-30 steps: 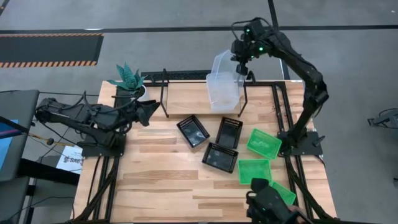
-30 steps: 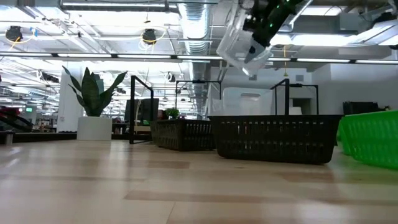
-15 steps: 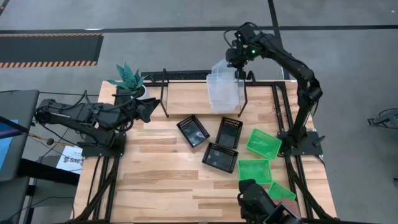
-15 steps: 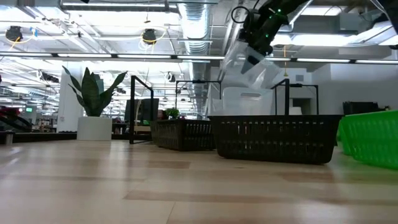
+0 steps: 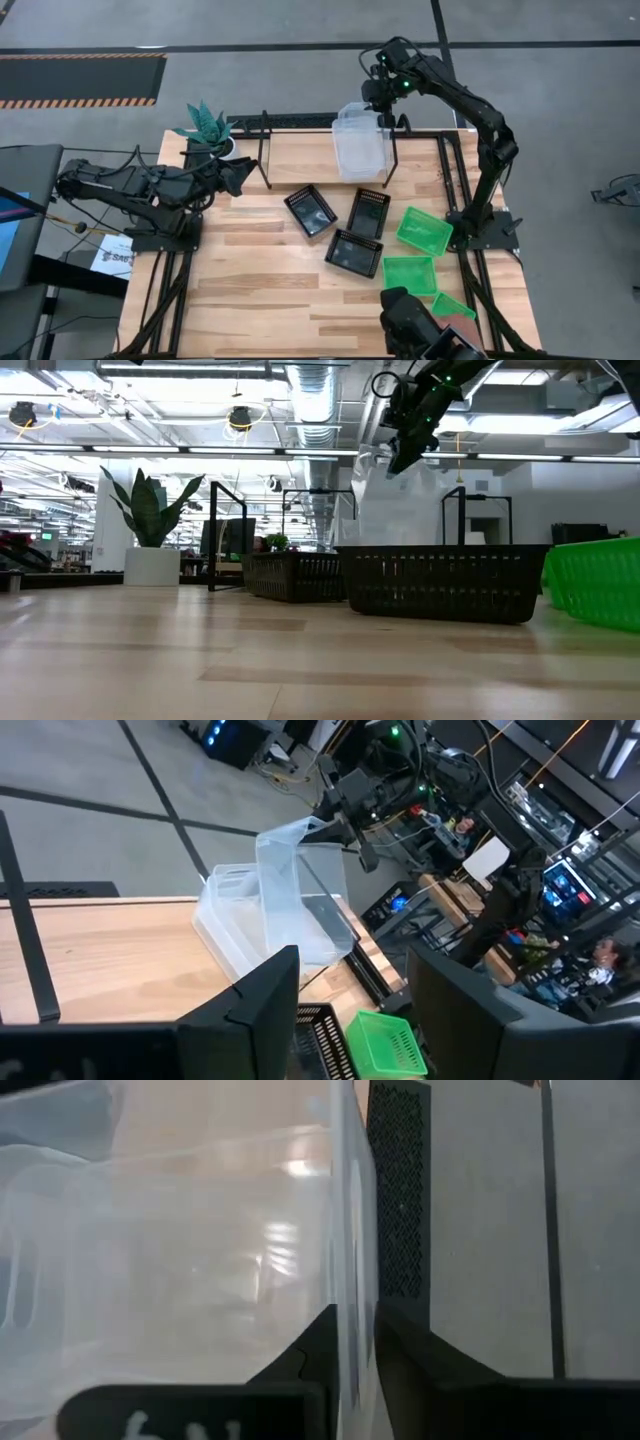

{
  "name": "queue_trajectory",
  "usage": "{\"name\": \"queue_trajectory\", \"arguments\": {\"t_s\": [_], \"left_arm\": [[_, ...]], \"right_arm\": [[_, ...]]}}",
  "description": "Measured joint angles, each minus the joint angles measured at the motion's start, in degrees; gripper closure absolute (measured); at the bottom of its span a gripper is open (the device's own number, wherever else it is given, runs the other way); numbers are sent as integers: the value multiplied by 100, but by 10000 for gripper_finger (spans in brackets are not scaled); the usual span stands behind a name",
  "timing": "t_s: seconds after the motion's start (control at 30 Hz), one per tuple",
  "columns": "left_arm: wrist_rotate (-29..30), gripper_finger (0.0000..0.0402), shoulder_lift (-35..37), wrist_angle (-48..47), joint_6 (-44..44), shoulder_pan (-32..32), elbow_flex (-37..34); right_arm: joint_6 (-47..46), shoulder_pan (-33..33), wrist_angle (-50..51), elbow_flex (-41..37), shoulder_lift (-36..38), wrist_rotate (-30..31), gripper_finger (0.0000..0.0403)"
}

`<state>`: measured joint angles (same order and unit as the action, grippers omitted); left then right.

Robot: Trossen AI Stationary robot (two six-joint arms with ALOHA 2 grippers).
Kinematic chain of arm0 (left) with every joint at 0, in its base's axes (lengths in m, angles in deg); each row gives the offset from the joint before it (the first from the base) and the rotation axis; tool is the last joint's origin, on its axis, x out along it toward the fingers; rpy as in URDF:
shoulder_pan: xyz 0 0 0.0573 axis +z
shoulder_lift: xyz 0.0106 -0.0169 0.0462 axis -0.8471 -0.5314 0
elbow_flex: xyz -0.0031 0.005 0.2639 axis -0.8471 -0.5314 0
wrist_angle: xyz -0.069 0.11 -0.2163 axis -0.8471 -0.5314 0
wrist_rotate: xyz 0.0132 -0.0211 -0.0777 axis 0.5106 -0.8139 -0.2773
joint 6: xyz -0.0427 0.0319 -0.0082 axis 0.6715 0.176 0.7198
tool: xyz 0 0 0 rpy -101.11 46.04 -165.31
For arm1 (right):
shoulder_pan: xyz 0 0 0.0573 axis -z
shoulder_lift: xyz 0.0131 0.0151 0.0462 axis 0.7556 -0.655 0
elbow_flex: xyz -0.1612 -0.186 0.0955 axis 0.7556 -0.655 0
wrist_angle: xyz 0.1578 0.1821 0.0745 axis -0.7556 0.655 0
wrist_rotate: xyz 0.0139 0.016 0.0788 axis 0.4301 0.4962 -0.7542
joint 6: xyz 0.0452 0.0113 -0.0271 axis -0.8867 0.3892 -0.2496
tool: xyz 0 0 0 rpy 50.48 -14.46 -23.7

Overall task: Stack baskets on shelf by color
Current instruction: Stack the transparent bin on top of the stacked transparent bins on the shelf

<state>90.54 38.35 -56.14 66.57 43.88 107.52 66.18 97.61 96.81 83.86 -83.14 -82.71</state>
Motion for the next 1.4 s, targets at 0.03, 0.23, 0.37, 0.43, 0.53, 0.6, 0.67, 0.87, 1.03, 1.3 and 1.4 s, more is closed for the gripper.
{"name": "queue_trajectory", "arguments": {"t_s": [0.03, 0.23, 0.37, 0.43, 0.53, 0.6, 0.67, 0.87, 1.03, 1.3, 1.4], "left_arm": [[-1, 229, 0, 0, 12, 0, 0], [-1, 228, 0, 0, 14, 0, 0], [-1, 228, 0, 0, 14, 0, 0], [-1, 228, 0, 0, 14, 0, 0], [0, 228, 0, 0, 14, 0, 0], [26, 228, 0, 0, 14, 16, 0], [35, 228, 0, 0, 13, 54, 0], [54, 228, 0, -9, 12, 170, 0], [50, 228, 0, -8, 12, 201, 0], [125, 228, 0, -4, 17, 201, 0], [126, 228, 0, -4, 19, 201, 0]], "right_arm": [[2, 1, -9, 0, 0, 1, 319], [54, -1, -183, 0, 0, 0, 294], [80, -1, -281, 0, 0, 3, 277], [-66, -3, -368, 0, 3, 2, 269], [-316, -6, -537, 97, 10, 68, 261], [-577, -6, -859, 149, 31, 281, 260], [-980, -1, -1176, 150, 23, 490, 262], [-1429, 42, -1583, -213, 4, 428, 284], [-1271, -11, -924, -191, 94, 293, 290], [-3376, -363, 111, 18, 710, 376, 290], [-3937, -559, 766, 0, 679, 1013, 290]]}}
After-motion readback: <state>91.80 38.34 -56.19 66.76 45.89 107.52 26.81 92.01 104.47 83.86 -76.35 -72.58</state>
